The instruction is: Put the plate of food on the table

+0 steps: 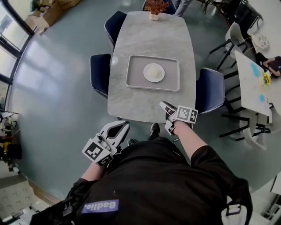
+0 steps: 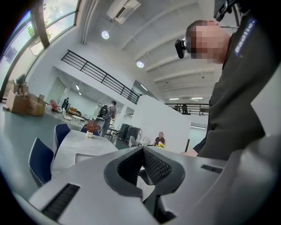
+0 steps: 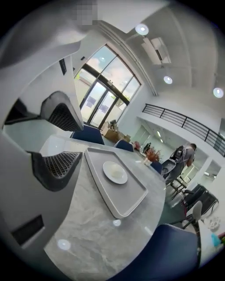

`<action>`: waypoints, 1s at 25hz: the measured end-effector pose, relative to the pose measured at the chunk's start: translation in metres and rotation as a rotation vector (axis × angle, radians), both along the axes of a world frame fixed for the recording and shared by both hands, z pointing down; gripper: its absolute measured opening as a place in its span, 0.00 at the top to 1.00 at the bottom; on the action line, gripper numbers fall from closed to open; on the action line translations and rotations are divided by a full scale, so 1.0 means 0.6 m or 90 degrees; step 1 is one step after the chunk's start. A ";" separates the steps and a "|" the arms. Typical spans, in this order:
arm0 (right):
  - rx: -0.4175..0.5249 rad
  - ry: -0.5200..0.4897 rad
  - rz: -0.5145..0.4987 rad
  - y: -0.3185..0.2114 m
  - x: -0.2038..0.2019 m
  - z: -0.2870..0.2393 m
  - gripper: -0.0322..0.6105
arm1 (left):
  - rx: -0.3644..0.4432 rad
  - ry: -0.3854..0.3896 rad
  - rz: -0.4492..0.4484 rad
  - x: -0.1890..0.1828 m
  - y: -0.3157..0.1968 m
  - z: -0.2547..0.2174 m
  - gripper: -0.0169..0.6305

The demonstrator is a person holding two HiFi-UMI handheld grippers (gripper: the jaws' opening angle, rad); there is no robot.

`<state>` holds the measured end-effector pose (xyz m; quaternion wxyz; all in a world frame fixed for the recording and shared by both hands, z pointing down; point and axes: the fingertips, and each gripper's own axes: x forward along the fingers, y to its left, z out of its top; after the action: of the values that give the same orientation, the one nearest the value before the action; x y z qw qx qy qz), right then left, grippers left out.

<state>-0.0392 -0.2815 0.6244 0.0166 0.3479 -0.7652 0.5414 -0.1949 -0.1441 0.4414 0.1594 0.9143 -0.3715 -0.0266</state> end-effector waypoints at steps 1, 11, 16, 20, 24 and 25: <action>0.034 0.021 -0.015 0.015 0.002 -0.011 0.72 | 0.000 0.002 0.013 0.006 0.001 -0.003 0.97; 0.423 0.205 -0.164 0.139 -0.026 -0.192 0.93 | 0.042 -0.009 0.128 0.069 0.013 -0.030 0.97; 0.522 0.216 -0.183 0.175 -0.045 -0.279 0.93 | 0.048 0.012 0.185 0.100 0.013 -0.064 0.97; 0.580 0.214 -0.191 0.199 -0.055 -0.323 0.93 | 0.071 0.036 0.223 0.119 0.014 -0.088 0.97; 0.588 0.210 -0.200 0.221 -0.063 -0.325 0.93 | 0.065 0.006 0.233 0.124 0.014 -0.070 0.97; 0.585 0.206 -0.204 0.226 -0.064 -0.323 0.93 | 0.064 0.006 0.237 0.128 0.015 -0.071 0.97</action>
<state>-0.0778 -0.1459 0.4308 0.0628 0.2770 -0.9555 0.0793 -0.1182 -0.1352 0.3989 0.1178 0.9738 -0.1938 -0.0194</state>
